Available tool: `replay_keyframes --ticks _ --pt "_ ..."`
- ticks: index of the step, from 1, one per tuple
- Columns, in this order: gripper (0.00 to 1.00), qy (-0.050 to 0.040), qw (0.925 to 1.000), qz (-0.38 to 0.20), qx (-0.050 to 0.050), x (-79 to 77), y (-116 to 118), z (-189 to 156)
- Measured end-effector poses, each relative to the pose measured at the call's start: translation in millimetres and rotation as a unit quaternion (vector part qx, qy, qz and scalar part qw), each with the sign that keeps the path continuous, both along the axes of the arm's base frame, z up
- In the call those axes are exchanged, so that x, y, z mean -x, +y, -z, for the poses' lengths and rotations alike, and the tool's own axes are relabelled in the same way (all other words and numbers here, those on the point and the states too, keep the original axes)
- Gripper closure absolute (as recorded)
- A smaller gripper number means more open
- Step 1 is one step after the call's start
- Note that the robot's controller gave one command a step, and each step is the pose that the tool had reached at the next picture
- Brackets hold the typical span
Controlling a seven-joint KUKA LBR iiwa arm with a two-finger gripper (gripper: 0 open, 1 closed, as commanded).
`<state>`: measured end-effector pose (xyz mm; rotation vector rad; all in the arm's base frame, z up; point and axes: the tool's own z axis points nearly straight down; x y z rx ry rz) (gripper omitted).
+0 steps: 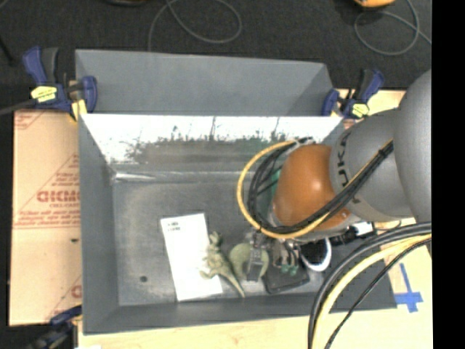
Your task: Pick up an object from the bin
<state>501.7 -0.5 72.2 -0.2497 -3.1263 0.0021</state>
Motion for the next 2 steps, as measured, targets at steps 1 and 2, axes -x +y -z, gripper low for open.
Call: replay_keyframes --ticks 1,2 --pt "1.00 -0.0008 1.0000 0.000 0.000 0.4 0 -3" --pt "1.00 -0.0005 1.0000 0.000 0.000 1.5 0 -15"
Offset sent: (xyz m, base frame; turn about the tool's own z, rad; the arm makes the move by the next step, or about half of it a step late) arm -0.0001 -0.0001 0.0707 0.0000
